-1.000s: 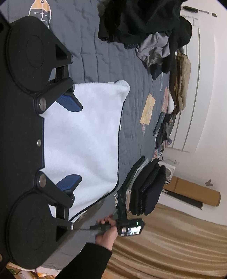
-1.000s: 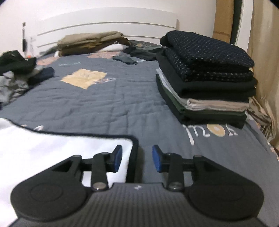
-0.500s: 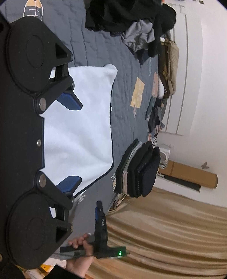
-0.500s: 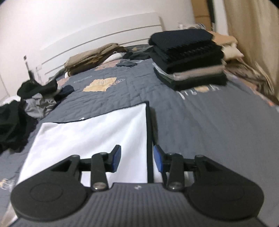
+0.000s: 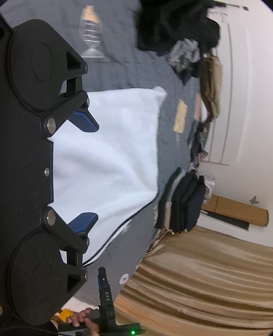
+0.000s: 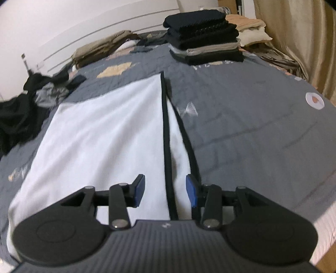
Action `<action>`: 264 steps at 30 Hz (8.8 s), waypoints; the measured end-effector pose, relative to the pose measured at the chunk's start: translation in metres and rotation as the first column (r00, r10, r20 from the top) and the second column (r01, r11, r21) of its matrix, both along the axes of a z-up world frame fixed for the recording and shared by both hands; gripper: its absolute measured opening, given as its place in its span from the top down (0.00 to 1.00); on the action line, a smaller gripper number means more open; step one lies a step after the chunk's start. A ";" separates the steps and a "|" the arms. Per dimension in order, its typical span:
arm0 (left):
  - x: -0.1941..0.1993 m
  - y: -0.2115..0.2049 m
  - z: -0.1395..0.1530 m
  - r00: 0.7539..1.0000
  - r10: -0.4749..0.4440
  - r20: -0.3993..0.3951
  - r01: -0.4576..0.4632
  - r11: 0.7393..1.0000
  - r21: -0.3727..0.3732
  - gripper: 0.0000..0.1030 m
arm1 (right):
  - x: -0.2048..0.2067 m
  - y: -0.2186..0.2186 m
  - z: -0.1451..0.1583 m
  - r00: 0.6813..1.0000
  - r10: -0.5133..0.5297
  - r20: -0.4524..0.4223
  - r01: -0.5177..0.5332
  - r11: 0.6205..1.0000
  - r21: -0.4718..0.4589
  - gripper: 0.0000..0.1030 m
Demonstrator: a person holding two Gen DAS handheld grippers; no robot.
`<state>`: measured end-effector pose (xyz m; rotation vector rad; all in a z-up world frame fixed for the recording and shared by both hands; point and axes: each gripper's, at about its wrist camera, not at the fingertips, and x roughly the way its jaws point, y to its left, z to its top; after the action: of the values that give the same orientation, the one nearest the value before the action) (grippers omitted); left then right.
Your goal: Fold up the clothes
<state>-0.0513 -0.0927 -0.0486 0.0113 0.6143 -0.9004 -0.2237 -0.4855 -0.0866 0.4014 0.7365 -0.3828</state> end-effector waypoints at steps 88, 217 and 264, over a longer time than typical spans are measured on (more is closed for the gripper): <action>-0.055 -0.019 -0.012 0.998 -0.064 -0.024 0.062 0.997 -0.049 0.18 | -0.100 0.004 -0.089 0.999 0.041 -0.002 -0.037 0.932 0.360 0.73; 0.101 0.013 -0.048 0.979 0.136 0.153 -0.166 0.964 0.209 0.27 | 0.116 0.000 -0.022 0.969 0.246 0.008 -0.236 0.941 -0.242 0.51; 0.167 -0.002 -0.085 0.973 0.227 -0.030 -0.222 0.967 0.125 0.50 | 0.154 -0.027 -0.033 0.961 0.274 0.016 -0.261 0.930 -0.260 0.46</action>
<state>0.1155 -0.0946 -0.1340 0.0302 0.6960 -0.6445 -0.0698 -0.5128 -0.1191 0.0634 0.6701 -0.2043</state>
